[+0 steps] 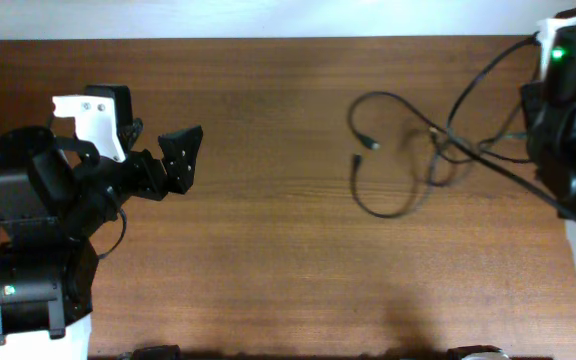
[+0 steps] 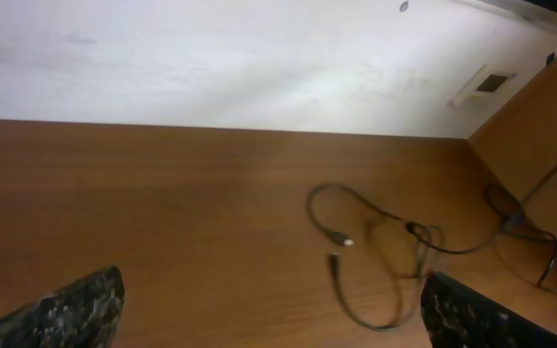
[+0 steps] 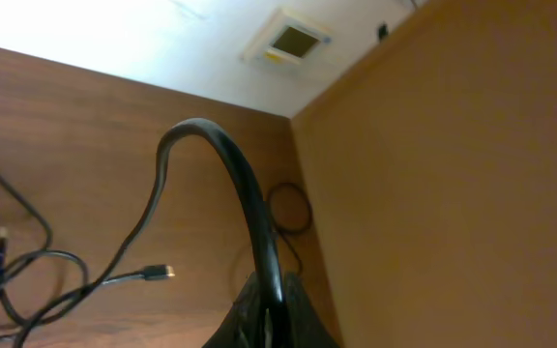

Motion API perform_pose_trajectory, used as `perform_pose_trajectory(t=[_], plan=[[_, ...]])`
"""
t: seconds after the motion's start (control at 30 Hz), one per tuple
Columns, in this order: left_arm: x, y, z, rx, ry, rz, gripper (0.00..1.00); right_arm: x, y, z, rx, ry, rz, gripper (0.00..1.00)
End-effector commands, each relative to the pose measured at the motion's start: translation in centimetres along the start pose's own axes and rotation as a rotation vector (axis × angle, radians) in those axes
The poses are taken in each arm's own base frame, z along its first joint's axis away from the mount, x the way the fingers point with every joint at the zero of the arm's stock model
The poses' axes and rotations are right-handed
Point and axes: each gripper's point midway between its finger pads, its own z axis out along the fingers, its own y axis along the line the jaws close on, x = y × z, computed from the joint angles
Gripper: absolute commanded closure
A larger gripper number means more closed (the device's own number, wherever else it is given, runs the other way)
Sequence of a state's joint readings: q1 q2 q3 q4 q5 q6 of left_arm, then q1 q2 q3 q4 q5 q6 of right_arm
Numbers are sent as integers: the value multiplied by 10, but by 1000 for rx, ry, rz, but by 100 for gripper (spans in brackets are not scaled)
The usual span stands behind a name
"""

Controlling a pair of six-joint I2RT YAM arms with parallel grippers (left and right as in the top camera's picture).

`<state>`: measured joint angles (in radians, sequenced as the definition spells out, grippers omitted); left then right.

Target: Untangle cables

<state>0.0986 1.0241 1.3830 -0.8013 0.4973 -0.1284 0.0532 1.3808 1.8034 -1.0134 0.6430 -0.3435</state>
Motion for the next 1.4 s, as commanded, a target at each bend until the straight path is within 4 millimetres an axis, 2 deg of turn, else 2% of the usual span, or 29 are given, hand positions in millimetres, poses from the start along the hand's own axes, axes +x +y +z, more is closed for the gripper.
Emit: perform_pose_trajectory(t=[0.0,0.07,0.17,0.3,0.37,0.43,0.6,0.63,0.7,0.8,0.87,1.03,1.1,1.2,1.3,1.33,1.37], plan=[[0,3,4,-7,9,-5,1,-4,0,5,-121,-47,37,96],[2,6,8,-6,22,-12,0,-15,26,1,-320,-120,56,96],[6,-8,19,111,57,-25,1,-35,74,-27,-645,-249,55,96],[8,-13,38,188,90,-37,0,-57,124,-88,-1018,-412,24,96],[14,-28,50,243,118,-8,2,-65,144,-118,-1131,-477,-17,96],[19,-44,59,286,136,54,4,-73,159,-144,-1215,-544,-53,96],[30,-46,75,255,175,71,2,-79,189,-222,-1480,-712,-151,96],[30,-46,75,256,174,82,0,-79,192,-238,-1535,-749,-168,96],[31,-46,75,257,176,91,1,-80,190,-255,-1609,-812,-183,96],[35,-45,75,258,188,120,1,-95,175,-283,-1702,-957,-164,96],[48,-43,72,265,229,208,1,-118,159,-295,-1698,-1033,-85,96],[55,-43,71,271,255,217,1,-144,131,-316,-1710,-1149,18,96],[59,-42,70,269,274,208,1,-146,129,-316,-1705,-1156,29,96],[59,-42,70,269,276,207,1,-148,135,-290,-1689,-1061,62,96],[61,-42,70,269,284,202,1,-153,146,-227,-1637,-904,134,96],[62,-42,69,269,289,200,1,-154,148,-195,-1576,-849,164,96],[62,-42,69,269,290,199,1,-151,153,-155,-1457,-779,177,96]])
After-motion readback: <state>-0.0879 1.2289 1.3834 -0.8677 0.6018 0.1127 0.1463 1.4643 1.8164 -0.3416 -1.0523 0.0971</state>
